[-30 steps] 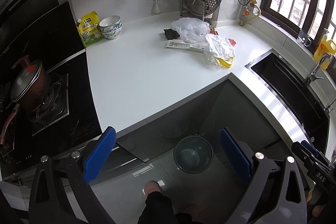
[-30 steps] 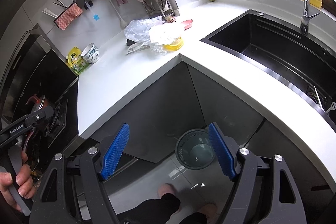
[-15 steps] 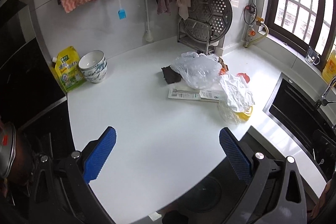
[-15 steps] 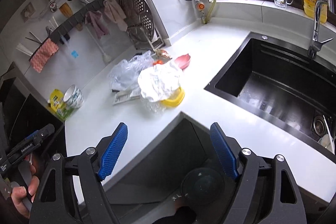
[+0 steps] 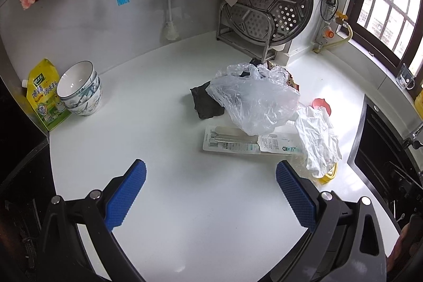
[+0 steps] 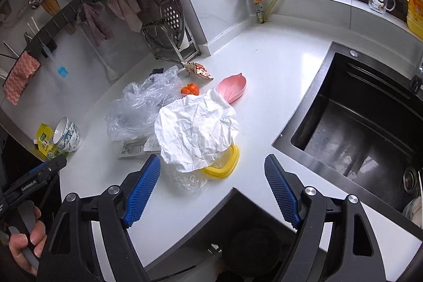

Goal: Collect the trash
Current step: 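Move both tools over the counter toward the plastic bag and white paper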

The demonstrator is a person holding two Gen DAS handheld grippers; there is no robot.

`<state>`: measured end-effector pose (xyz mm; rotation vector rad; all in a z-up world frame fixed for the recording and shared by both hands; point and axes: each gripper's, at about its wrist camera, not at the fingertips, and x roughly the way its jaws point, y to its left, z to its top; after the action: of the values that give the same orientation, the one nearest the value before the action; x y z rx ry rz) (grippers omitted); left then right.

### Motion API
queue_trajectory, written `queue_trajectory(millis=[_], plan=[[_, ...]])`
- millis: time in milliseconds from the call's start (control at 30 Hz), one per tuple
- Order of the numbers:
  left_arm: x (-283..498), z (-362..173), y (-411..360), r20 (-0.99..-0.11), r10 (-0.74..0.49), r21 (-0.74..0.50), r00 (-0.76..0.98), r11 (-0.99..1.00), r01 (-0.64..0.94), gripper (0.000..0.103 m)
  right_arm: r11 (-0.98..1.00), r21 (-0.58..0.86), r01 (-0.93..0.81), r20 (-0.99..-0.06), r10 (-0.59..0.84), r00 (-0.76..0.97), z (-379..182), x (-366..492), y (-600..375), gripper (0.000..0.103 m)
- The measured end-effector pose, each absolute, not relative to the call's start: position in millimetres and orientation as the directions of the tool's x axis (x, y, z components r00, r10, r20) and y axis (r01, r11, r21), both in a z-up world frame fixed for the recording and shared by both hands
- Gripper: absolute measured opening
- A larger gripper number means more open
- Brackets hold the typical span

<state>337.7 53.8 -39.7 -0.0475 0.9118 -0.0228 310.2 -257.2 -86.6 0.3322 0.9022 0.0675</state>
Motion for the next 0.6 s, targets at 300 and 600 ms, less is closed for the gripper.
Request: queue_trajectory(millis=[300, 600], plan=[[370.6, -48.3, 36.4, -0.788, -0.006, -0.046, 0.616, 0.998, -0.048, 0.097, 0.956, 0.293, -0.007, -0.802, 0.250, 0.543, -124.2, 388.0, -261.5, 0.077], [401.0, -60.9, 18.3, -0.799, -0.038, -0.081, 0.600, 0.996, -0.044, 0.097, 0.942, 0.335, 0.004, -0.831, 0.293, 0.473, -164.1, 439.7, -276.7, 0.077]])
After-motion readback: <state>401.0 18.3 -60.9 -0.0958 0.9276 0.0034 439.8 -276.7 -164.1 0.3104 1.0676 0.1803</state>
